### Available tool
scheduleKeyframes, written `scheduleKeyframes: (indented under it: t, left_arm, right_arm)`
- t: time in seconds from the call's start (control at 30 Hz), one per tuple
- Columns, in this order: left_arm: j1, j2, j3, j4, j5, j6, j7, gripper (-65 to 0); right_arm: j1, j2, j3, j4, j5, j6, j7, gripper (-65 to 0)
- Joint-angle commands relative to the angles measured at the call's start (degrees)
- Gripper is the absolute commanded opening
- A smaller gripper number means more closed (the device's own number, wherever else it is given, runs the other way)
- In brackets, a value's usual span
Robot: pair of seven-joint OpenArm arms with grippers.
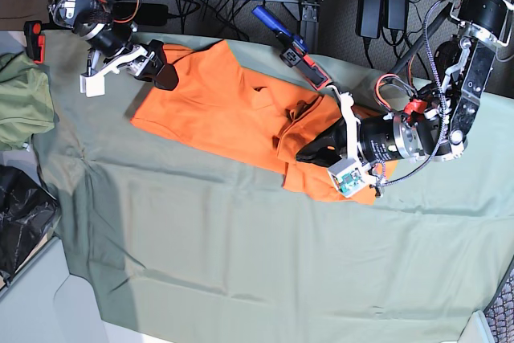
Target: Fold the T-shirt properly
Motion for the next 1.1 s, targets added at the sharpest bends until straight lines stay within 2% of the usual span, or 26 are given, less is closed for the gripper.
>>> scheduleKeyframes:
  t: [0.0,0.17,0.53,0.9,0.97,1.0,1.07]
  left_arm:
    - [-0.8,-0.2,-0.2,1.1,-1.0,-0.5,-1.4,-65.0]
    - [-0.8,-0.2,-0.2,1.1,-1.0,-0.5,-1.4,-65.0]
    - [-0.8,-0.2,-0.2,1.1,-1.0,-0.5,-1.4,-65.0]
    - [-0.8,-0.2,-0.2,1.1,-0.6,-0.5,-1.4,-65.0]
    - [-0.8,-0.2,-0.2,1.1,-0.6,-0.5,-1.4,-65.0]
    - [-0.8,-0.2,-0.2,1.1,-0.6,-0.5,-1.4,-65.0]
    - [-0.8,-0.2,-0.2,1.1,-0.6,-0.5,-1.5,-65.0]
  right_arm:
    - [0.5,0.5,0.3,1.0,0.4,8.3,0.9,-23.4]
    - [2.6,-0.6,0.3,0.6,-2.0,8.3,2.0,-23.4]
    - [3.4,-5.1,-1.2,-0.3,-2.3,8.3,2.0,-23.5]
    - [3.4,-5.2,-1.5,-0.3,-4.3,8.3,3.6,-24.2]
    - [3.4,-5.2,-1.5,-0.3,-4.3,8.3,4.6,-31.3]
    - [3.4,-5.2,-1.5,-0.3,-4.5,8.3,5.6,-38.7]
    - [3.4,-5.2,-1.5,-0.3,-5.9,8.3,7.8,-60.2]
